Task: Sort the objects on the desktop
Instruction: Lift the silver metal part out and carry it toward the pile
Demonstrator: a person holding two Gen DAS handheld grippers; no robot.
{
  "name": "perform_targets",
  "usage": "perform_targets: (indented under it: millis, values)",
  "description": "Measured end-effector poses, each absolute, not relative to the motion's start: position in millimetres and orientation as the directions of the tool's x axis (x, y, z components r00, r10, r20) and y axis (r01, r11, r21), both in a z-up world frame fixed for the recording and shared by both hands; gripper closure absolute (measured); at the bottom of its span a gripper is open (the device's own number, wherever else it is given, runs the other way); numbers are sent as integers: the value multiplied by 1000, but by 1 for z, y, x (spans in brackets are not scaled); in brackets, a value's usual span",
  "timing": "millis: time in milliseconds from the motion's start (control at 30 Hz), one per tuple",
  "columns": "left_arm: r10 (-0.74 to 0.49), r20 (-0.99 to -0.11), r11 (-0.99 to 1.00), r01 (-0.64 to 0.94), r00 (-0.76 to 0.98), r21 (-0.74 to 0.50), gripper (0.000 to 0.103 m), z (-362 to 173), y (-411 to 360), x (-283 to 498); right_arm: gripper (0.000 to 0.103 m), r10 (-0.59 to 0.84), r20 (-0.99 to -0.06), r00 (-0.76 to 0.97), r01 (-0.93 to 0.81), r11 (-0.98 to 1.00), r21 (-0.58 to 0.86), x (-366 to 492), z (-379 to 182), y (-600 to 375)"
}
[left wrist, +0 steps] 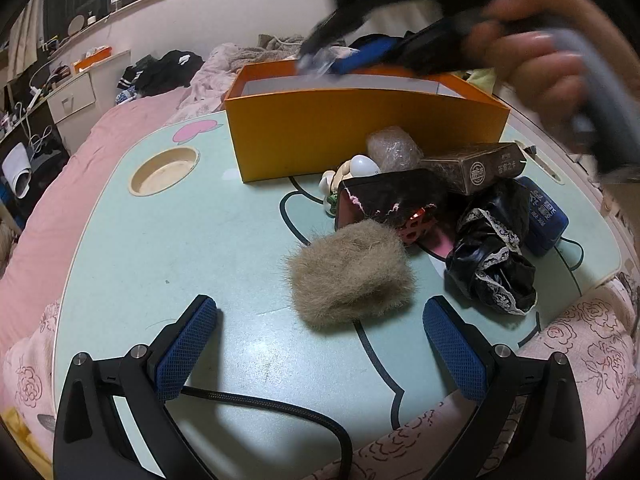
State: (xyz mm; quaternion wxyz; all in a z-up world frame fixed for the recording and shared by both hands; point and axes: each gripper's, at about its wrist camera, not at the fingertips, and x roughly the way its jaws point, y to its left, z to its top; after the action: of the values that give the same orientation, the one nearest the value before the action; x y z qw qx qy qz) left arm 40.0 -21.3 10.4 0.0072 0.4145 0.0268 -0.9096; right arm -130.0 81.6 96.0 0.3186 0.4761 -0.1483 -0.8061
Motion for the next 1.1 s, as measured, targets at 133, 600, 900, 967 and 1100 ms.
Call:
perform_targets:
  millis: [133,600,900,967,1100]
  values:
    - [9,-754,-999,34,-657,-42,0,10,-22,40,76,-632,-650,-422,435,-770,466,-84,114,119]
    - [10,-754,-999,32,-657,-41,0,10,-22,40,74,-659,-647,-384,353,-752,557,-48,78,179]
    - [11,-754,-999,32,-657,-42,0,10,-22,40,32,-609,-592,-528,370,-792,486,-27,87,182]
    - [10,-754,-999,32,-657,-41,0,10,-22,41,32,-543,-615,-572,390,-840,378,-6,86,184]
    - [15,-755,-999,25,-656,-42,0,11,-22,40,28,-407,-657,-634,416,-896,153,42,69,188]
